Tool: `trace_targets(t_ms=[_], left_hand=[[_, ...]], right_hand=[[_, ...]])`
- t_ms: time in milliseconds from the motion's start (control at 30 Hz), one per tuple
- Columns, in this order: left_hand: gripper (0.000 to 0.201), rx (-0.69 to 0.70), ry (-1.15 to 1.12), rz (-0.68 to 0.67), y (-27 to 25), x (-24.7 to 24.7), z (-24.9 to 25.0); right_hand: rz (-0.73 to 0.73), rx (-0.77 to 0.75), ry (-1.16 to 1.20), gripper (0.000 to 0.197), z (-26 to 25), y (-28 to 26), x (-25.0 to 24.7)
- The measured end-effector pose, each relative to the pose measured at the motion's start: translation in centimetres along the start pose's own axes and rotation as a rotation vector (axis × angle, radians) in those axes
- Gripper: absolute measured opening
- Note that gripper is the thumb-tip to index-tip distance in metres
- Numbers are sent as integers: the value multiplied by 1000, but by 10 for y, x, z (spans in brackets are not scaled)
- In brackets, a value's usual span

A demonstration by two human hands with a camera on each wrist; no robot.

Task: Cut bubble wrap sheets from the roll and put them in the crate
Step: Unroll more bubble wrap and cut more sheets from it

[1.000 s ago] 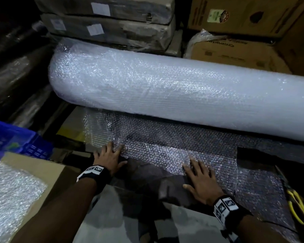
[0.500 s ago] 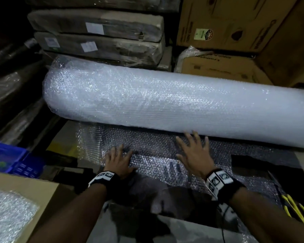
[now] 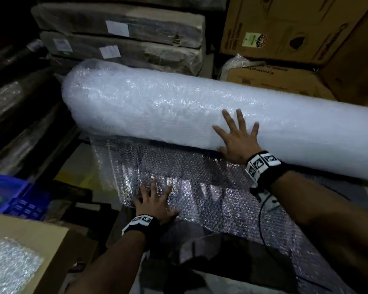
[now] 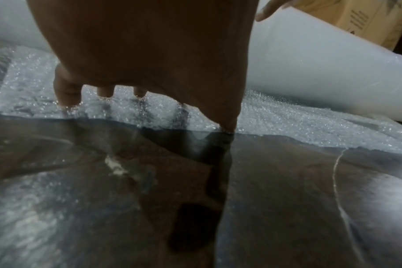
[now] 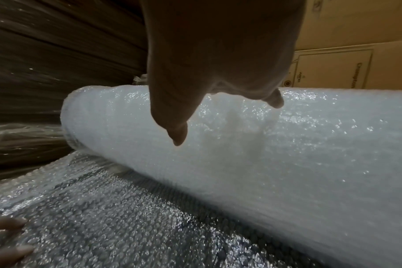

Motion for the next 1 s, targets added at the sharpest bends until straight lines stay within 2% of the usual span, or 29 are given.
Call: trace_targets(t_ms=[267,500,933,1000], left_hand=[[97,-13,9,8,-17,-1,2],[97,-29,22,18,-36,7,3],[99,-76,33,-70,-82,32,4],[96,-63,55,-14,-85,28,10]], right_hand=[[23,-13,46,85,3,-16,11],[45,-20,65,81,3,-24,8],[145,-73,40,77,-6,-73,16],[144,-76,49,76,-4,-76,17]])
Point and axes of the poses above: each hand's wrist, its own y-axis towards the middle knuckle, its own x-axis out of the palm, z = x × y, the point moved 10 cm from there along y, towards the middle knuckle, and after that the axes turned 5 degrees about -y, right-handed, at the moved point
